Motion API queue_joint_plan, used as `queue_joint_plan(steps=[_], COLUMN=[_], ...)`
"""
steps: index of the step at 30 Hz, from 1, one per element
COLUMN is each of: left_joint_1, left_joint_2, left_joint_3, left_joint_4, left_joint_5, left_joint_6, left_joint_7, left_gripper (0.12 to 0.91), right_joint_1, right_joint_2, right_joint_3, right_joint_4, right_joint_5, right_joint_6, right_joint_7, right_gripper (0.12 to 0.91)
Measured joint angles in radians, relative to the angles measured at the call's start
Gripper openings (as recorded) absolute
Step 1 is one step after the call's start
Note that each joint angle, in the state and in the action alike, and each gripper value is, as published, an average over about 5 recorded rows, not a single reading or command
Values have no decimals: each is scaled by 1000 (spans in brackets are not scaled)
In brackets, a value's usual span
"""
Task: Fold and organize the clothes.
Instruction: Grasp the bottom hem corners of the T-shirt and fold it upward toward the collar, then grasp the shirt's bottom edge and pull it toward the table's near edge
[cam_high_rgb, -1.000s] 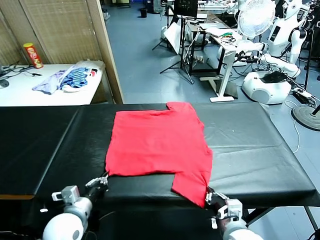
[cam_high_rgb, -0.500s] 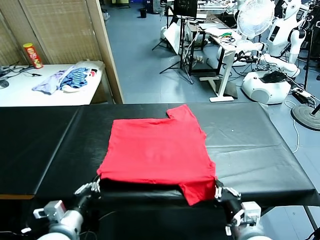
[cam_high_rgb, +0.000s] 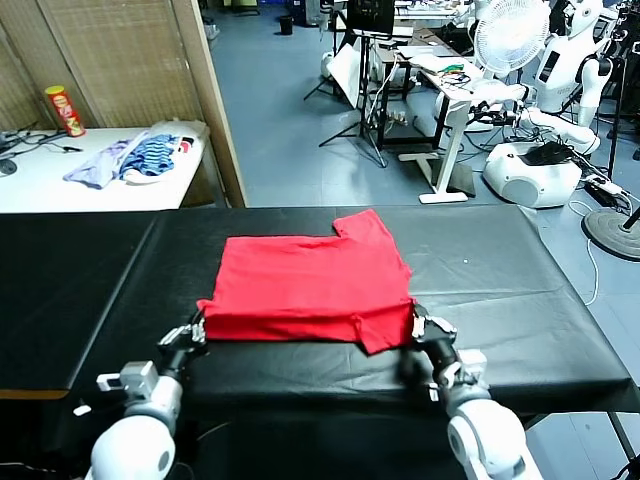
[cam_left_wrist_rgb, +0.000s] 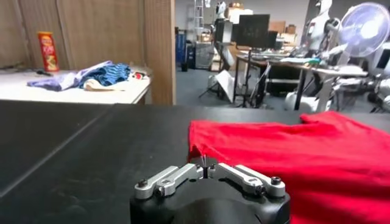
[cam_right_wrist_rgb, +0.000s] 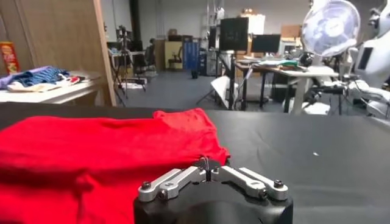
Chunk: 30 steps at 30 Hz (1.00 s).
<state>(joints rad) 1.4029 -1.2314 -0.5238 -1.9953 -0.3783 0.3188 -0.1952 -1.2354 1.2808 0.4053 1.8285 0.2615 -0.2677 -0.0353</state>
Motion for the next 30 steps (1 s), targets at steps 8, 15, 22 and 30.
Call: queue_joint_plan(steps=[8, 15, 22, 30], left_joint_1=[-21, 15, 38, 25], left_joint_2=[9, 8, 4, 4], left_joint_3=[1, -4, -17, -29], left_joint_4=[35, 17, 19, 52], left_joint_5=[-6, -7, -64, -148], left_joint_6=[6, 5, 23, 39], left_joint_7=[6, 19, 32, 39], left_gripper=[504, 785, 798, 526], right_joint_1=[-99, -203, -224, -214], right_joint_2=[-17, -19, -7, 0], right_joint_3=[36, 49, 42, 30], right_joint_4=[141, 171, 156, 137], right_joint_5=[-33, -63, -74, -81], right_joint_6=[-37, -24, -23, -26], right_joint_7=[-1, -4, 1, 10], right_gripper=[702, 797, 719, 344])
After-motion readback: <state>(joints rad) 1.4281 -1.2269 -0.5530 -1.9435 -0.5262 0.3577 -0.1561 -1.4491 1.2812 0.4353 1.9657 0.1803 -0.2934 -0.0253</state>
